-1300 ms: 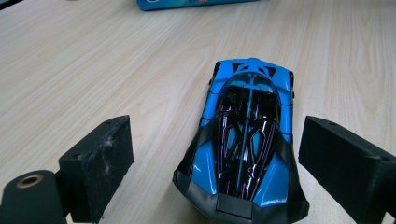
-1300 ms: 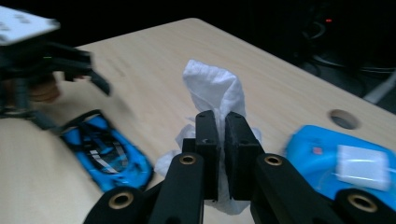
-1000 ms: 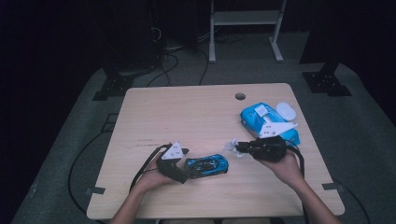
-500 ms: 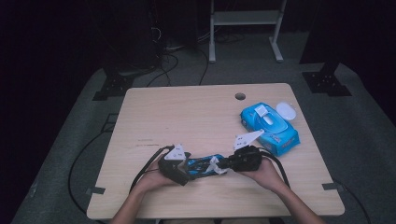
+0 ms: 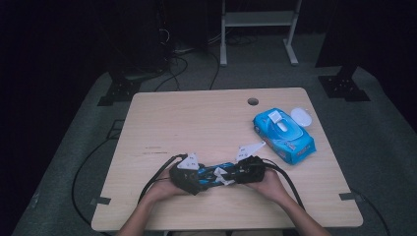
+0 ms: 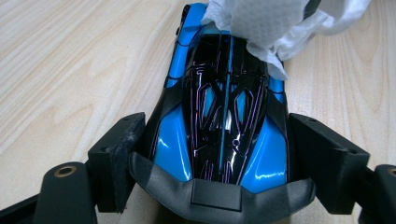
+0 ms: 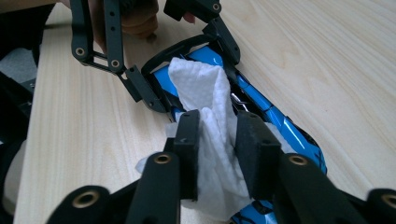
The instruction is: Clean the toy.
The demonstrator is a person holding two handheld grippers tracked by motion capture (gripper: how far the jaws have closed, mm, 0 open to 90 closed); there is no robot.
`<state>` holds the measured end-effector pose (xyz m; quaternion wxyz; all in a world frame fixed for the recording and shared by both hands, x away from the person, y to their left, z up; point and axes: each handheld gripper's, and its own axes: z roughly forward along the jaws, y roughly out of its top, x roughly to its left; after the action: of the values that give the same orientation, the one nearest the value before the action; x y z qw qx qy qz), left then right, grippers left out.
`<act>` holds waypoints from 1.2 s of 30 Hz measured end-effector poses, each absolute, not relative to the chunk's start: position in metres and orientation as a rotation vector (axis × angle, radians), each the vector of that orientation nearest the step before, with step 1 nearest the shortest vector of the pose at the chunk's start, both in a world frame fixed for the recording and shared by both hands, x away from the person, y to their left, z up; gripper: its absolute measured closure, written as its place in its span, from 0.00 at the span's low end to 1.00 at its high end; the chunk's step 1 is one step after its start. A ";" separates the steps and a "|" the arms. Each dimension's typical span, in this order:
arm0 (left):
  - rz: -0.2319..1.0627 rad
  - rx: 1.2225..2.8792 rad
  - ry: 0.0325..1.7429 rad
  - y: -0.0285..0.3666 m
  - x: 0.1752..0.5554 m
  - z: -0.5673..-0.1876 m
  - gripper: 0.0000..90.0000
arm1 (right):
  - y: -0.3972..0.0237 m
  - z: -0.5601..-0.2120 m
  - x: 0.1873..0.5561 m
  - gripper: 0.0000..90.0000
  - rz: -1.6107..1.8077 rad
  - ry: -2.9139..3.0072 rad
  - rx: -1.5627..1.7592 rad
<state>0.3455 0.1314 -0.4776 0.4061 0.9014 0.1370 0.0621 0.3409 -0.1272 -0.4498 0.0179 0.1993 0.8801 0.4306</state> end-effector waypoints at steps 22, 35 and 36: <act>0.170 2.273 0.327 0.131 0.342 -0.478 0.26 | -0.141 -0.451 0.336 0.93 1.374 2.717 0.638; 0.187 2.285 0.311 0.131 0.342 -0.479 0.27 | -0.168 -0.457 0.345 0.93 1.280 2.653 0.738; 0.189 2.286 0.308 0.131 0.342 -0.479 0.27 | -0.170 -0.457 0.346 0.93 1.273 2.651 0.756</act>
<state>0.3419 0.1306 -0.4786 0.4017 0.9045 0.1218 0.0746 0.3463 -0.1695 -0.4573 0.0524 0.2486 0.8719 0.4186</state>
